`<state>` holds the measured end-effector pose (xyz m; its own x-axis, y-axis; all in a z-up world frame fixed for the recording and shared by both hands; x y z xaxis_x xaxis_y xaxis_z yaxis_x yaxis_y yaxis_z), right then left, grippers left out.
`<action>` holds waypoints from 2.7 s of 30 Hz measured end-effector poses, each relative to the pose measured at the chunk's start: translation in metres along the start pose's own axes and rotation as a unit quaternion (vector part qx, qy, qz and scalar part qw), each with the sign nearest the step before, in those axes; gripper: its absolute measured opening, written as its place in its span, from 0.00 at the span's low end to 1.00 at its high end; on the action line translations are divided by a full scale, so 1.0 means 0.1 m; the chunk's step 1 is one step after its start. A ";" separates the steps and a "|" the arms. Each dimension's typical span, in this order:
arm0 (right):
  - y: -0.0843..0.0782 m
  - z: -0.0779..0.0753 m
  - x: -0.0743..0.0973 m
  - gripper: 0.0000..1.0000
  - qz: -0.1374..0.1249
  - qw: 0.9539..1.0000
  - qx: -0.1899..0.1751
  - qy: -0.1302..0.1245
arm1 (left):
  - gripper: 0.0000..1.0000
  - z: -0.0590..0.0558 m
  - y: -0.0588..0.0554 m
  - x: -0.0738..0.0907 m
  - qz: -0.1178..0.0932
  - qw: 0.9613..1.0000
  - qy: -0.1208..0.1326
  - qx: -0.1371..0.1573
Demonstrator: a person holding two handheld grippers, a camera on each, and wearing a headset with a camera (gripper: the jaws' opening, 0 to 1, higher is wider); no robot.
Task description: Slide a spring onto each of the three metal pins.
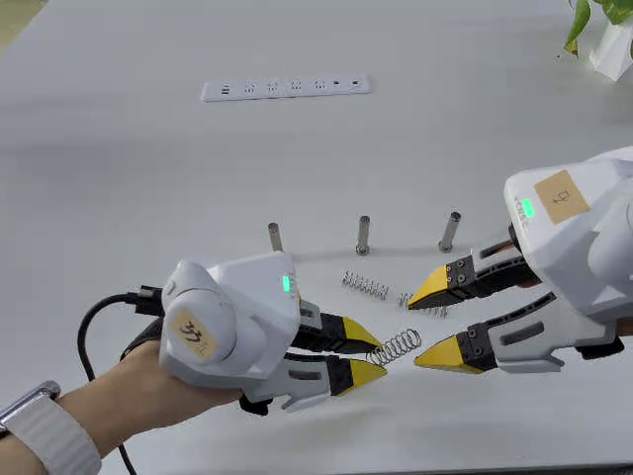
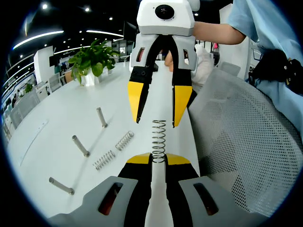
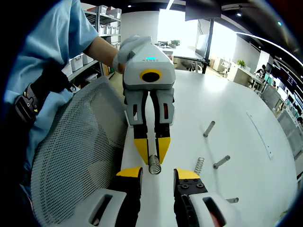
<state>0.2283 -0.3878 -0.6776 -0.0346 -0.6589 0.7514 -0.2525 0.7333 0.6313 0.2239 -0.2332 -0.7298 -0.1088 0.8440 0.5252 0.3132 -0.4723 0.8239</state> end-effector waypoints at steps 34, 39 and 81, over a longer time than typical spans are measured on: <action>-0.05 -0.11 -0.10 0.08 0.023 0.998 0.031 0.042 | 0.06 0.03 0.14 -0.10 -0.027 1.000 0.007 -0.001; -0.07 -0.12 -0.09 0.08 0.028 0.998 0.030 0.045 | 0.06 0.03 0.15 -0.12 -0.028 1.000 0.005 -0.003; -0.02 -0.19 -0.10 0.08 0.037 0.997 0.040 0.046 | 0.34 0.10 -0.16 0.23 -0.100 0.981 0.104 0.130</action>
<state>0.2472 -0.3794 -0.6827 0.0328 -0.5828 0.8120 -0.3293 0.7608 0.5593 0.2261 -0.2035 -0.7330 -0.3744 0.8301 0.4132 0.4937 -0.1987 0.8466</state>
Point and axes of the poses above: the centre of the closed fingertips' face, and the gripper's own axes: x roughly backward along the fingers, z roughly to its left, y roughly out of its top, the point moved 10 cm from there along x, roughly backward along the fingers, and after that the axes turned 14 degrees about x, right-handed, at the moved point
